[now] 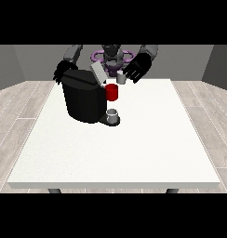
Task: Insert the coffee pod into the coffee machine and close the lid
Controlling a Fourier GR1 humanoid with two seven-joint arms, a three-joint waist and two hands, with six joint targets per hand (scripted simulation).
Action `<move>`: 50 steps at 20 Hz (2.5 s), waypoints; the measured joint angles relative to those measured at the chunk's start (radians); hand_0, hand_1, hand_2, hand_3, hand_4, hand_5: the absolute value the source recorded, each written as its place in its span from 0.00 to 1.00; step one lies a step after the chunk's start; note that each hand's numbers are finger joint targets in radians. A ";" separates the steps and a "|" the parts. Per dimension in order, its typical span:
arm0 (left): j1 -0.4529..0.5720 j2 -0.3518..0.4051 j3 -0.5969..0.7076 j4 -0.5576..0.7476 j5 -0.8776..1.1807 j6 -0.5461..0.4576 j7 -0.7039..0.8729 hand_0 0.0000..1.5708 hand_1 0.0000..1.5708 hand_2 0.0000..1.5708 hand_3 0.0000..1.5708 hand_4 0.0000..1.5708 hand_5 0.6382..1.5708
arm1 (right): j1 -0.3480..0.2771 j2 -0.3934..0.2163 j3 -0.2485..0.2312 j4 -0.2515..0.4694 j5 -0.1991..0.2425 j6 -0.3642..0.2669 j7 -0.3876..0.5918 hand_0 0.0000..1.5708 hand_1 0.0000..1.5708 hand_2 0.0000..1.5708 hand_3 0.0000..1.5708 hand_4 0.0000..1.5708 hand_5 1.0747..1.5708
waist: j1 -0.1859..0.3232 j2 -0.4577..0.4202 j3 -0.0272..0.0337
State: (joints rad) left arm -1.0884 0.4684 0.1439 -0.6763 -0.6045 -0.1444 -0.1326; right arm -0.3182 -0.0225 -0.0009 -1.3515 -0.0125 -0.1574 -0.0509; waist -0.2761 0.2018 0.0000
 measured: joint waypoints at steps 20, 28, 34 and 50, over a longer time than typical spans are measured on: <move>-0.082 -0.047 -0.019 0.023 -0.037 -0.001 0.042 0.77 0.77 0.80 0.76 0.32 1.00 | -0.030 -0.025 -0.054 0.011 -0.020 0.000 -0.011 0.00 0.00 0.00 0.00 0.33 1.00 | -0.008 0.043 0.0002; -0.068 -0.060 -0.024 0.039 -0.050 0.008 0.027 0.77 0.77 0.81 0.77 0.33 1.00 | 0.000 -0.022 -0.051 -0.007 -0.029 0.009 -0.016 0.00 0.00 0.00 0.00 0.32 1.00 | -0.017 0.033 0.0001; -0.076 -0.052 -0.025 0.044 -0.056 -0.006 0.017 0.77 0.77 0.81 0.76 0.31 1.00 | -0.006 -0.014 -0.056 -0.003 -0.027 -0.009 -0.022 0.00 0.00 0.00 0.00 0.28 1.00 | 0.001 0.044 0.0001; -0.068 -0.034 -0.018 0.049 -0.073 -0.013 0.002 0.70 0.70 0.73 0.62 0.26 1.00 | -0.006 -0.033 -0.068 -0.014 -0.036 0.002 -0.011 0.00 0.00 0.00 0.00 0.26 1.00 | -0.004 0.057 0.0019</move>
State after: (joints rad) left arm -1.1565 0.4343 0.1256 -0.6273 -0.6772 -0.1574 -0.1309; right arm -0.3244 -0.0553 -0.0690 -1.3656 -0.0487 -0.1551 -0.0615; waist -0.2796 0.2590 0.0020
